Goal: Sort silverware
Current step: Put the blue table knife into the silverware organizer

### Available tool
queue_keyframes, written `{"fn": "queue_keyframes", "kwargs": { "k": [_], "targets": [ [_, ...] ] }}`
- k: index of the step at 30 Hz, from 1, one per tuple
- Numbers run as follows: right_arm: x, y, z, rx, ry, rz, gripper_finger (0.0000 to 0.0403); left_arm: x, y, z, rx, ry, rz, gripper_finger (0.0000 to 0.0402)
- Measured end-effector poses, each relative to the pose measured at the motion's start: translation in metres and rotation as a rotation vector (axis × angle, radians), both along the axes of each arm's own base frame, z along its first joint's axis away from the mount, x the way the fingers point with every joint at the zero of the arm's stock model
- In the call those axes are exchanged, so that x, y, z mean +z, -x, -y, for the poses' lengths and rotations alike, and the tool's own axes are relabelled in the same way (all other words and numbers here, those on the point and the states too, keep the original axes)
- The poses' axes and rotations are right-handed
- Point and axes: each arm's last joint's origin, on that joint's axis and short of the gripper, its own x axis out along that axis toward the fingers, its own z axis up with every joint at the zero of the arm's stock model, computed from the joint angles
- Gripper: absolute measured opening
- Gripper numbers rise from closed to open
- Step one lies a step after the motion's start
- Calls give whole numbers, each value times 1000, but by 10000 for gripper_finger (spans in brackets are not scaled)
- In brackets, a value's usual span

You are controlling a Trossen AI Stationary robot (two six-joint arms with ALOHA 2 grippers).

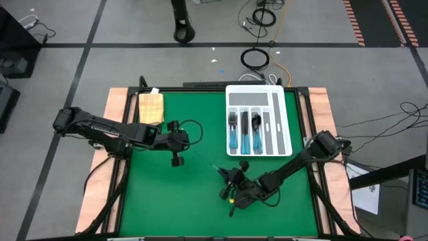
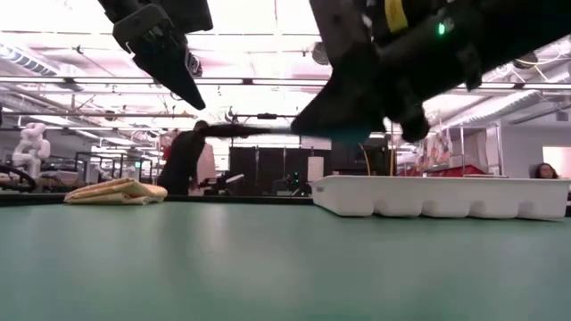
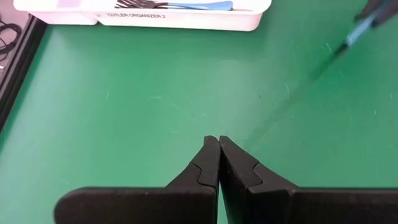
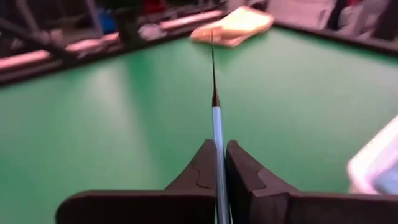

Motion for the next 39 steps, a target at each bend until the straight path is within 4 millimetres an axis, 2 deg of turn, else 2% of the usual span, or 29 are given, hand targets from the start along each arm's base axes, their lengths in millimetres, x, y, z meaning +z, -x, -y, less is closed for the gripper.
{"fn": "queue_keyframes", "kwargs": {
  "k": [6, 10, 16, 19, 23, 29, 39],
  "targets": [
    [19, 16, 9, -203, 69, 62, 1, 0, 0, 0, -1, 0, -3, 7],
    [30, 28, 20, -261, 81, 37, 1, 0, 0, 0, -1, 0, -2, 7],
    [37, 57, 43, -374, 70, -44, 1, 0, 0, 0, -2, -1, -2, 7],
    [38, 75, 52, -429, 32, -138, 0, 0, 0, 0, -2, -1, -1, 7],
    [37, 88, 59, -492, 1, -247, 0, 0, 0, 0, -8, -5, 1, 7],
    [38, 92, 71, -567, 1, -290, 0, 0, 0, 0, -8, -5, 0, 7],
    [24, 72, 103, -657, -61, -406, 0, 0, 0, 0, -29, -21, -6, 7]
  ]
}}
